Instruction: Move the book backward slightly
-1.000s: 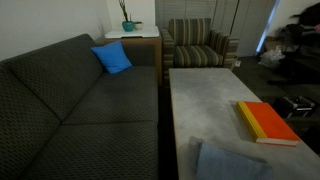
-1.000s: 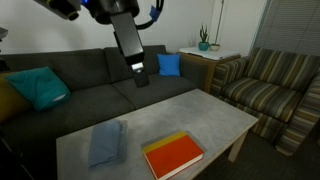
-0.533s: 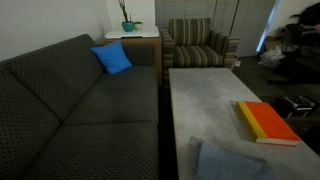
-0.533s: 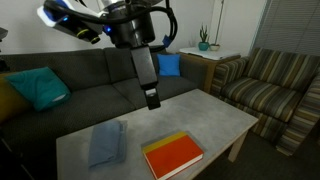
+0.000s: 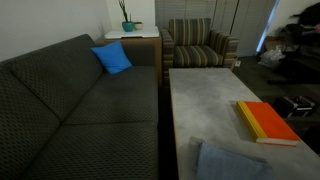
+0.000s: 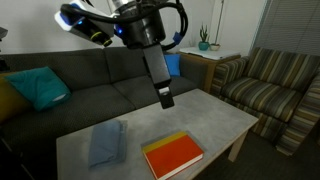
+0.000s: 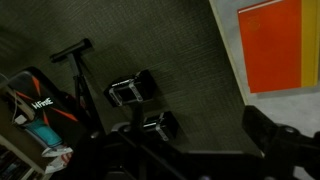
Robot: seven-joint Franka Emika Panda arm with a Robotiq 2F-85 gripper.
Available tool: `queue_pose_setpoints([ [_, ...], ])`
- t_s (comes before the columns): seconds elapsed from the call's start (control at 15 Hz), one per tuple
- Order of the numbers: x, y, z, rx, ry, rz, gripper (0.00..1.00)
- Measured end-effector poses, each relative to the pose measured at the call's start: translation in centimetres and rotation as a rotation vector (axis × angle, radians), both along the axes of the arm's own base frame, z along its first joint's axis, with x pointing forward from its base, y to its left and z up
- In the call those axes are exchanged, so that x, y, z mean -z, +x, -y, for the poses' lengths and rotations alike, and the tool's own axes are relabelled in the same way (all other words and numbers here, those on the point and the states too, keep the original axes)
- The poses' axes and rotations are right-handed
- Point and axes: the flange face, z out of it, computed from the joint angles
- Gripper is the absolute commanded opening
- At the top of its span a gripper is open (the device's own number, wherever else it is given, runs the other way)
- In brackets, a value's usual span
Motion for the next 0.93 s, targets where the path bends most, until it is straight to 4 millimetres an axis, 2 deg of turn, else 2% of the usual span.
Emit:
queue_pose_setpoints([
  [0.27,2.5,2.3,1.9,0.058,-0.027,-0.005,1.0],
  [0.67,8.3,6.0,4.7,0.168,-0.009,-0.044,1.0],
  [0.8,9.2,6.5,4.9,0.173,-0.008,-0.05,1.0],
  [0.93,9.1,6.6,5.0,0.173,-0.009,-0.048,1.0],
])
